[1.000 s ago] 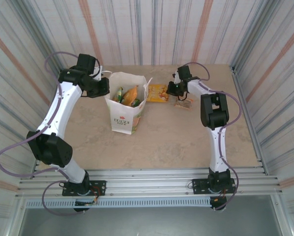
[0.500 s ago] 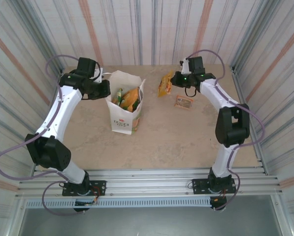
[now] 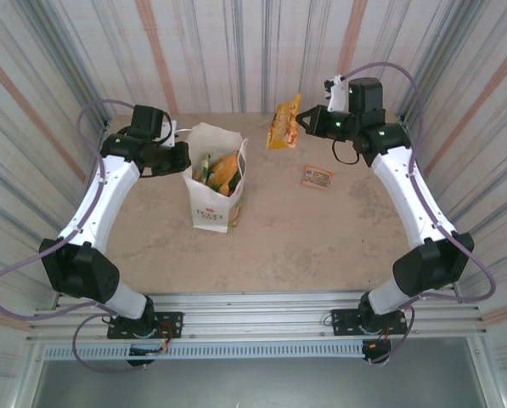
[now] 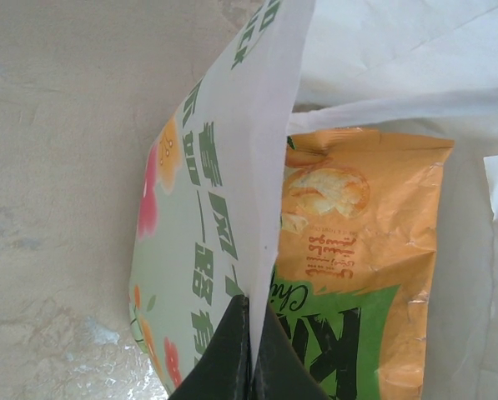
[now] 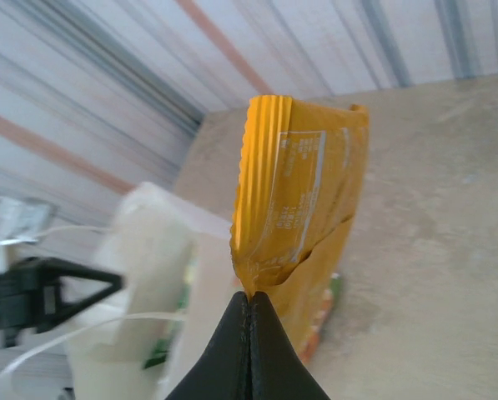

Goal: Place the snacks into the paper bag

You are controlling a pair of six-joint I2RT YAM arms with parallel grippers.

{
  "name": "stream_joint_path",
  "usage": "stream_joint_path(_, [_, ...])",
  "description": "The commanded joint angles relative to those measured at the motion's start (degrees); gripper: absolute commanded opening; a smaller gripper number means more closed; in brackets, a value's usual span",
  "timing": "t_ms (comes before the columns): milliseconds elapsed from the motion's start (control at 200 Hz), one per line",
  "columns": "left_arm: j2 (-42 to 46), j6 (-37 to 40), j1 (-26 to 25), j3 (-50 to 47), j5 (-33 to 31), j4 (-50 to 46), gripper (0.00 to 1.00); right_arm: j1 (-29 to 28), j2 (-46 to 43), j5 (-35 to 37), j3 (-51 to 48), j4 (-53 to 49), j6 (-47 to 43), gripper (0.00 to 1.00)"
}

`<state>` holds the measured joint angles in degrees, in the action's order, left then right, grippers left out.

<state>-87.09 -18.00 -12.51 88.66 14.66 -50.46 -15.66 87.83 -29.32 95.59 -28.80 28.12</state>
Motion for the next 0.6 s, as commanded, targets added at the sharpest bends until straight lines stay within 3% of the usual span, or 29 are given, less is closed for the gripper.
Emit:
stream_joint_path(0, [2.3,1.3,-0.6,-0.9,1.9,2.1,0.0,-2.0,-2.8,-4.6,3.7,-1.0,5.2,0.0])
stream_joint_path(291, [2.5,1.3,-0.6,-2.3,1.7,2.8,0.0,-9.5,-2.6,-5.2,15.2,-0.1,8.2,0.0])
stream_joint_path(596, [2.6,1.7,-0.6,-2.8,1.7,3.0,0.0,-16.2,-0.7,-4.2,15.6,1.1,10.0,0.0])
